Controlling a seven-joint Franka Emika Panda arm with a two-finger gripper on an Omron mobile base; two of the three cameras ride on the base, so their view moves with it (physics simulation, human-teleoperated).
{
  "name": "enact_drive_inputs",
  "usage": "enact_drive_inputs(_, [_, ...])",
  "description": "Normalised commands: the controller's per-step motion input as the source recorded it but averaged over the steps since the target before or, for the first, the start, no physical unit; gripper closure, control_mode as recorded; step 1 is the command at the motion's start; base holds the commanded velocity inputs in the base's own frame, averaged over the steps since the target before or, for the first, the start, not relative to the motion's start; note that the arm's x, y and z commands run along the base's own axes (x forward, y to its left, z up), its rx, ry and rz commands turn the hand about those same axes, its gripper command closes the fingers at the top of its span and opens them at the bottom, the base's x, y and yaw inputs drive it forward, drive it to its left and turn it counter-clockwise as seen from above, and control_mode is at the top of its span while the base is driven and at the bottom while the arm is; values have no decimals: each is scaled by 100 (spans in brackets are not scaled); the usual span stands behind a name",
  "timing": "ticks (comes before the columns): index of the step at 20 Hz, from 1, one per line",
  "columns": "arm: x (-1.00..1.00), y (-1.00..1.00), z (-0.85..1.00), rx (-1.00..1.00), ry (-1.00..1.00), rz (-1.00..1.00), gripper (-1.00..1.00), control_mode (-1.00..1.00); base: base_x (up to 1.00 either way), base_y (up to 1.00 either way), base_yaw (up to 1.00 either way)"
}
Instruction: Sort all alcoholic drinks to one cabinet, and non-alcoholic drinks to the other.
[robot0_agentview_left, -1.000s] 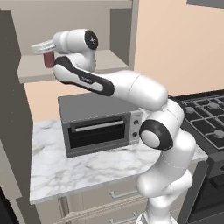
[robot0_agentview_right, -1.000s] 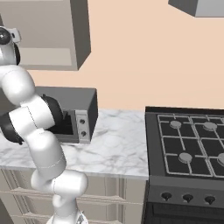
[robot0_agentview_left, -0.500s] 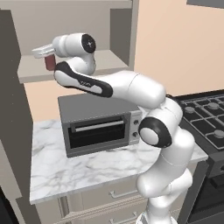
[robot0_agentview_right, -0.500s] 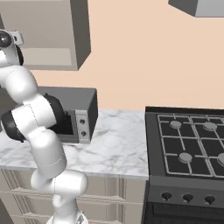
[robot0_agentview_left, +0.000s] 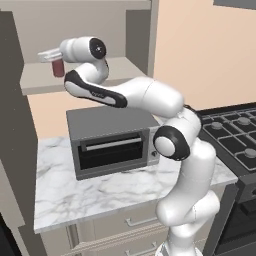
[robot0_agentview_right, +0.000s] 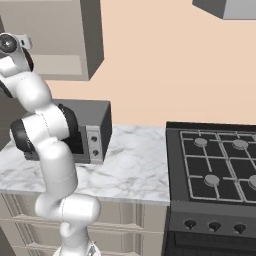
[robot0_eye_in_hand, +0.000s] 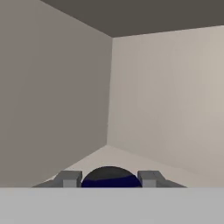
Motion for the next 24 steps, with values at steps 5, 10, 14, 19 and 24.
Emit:
enact_drive_inputs(5, [2,23,-15,-1,0,-18,100,-100,0,0,0])
enact_drive_inputs(10, [0,13,-13,0,1,-17,-100,-100,0,0,0])
enact_drive_inputs(14, [-3,0,-1,0,10,-19,-100,-100,0,0,0])
enact_drive_inputs(19, [-26,-14,0,0,16,-21,-100,-100,0,0,0])
enact_drive_inputs(24, [-46,-32,0,4,13,-17,-100,-100,0,0,0])
